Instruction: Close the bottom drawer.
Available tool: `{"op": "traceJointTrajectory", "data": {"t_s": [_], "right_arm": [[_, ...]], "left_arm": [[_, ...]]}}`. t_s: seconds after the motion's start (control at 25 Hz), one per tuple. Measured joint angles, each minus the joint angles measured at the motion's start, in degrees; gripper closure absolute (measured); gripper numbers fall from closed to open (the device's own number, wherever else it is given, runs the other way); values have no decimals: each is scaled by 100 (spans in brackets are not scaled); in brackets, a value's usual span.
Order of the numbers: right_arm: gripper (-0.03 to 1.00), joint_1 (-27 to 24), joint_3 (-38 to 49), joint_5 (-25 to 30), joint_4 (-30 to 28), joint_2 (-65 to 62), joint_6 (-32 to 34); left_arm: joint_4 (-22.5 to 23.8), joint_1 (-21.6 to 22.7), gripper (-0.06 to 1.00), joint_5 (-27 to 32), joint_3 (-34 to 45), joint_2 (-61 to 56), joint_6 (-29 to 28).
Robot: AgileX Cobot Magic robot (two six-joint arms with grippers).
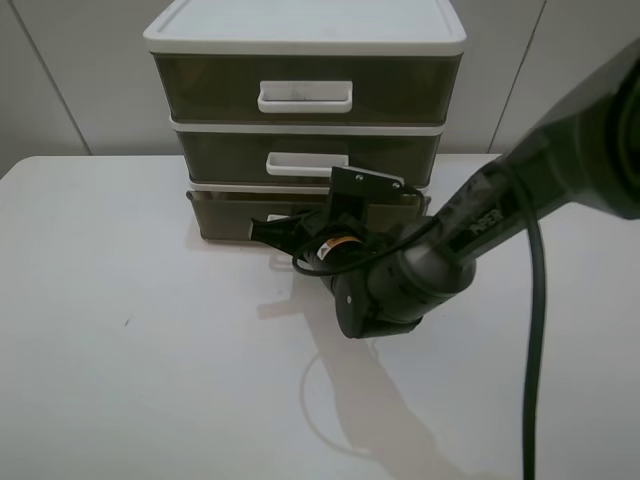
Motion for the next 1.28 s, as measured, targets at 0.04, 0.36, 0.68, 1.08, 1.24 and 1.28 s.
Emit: {"op": "traceJointTrajectory", "data": {"t_s": [0.04, 0.36, 0.68, 1.08, 1.24, 1.28], "right_arm": [[95, 0, -7, -6, 6, 6, -6], [95, 0, -1, 151, 49, -85, -24], [95, 115, 658, 477, 93, -1054, -24], [87, -240, 1858, 2147, -1189, -2638, -218], [40, -978, 2383, 3723, -1333, -4148, -223], [31, -1125, 2445, 4092, -1350, -4491, -223]], "left_arm": [[0, 0, 23, 0, 0, 0, 0], [0, 0, 23, 0, 0, 0, 0], [0, 0, 23, 0, 0, 0, 0], [0, 0, 23, 0, 0, 0, 0], [0, 0, 23, 0, 0, 0, 0], [0, 0, 23, 0, 0, 0, 0]]}}
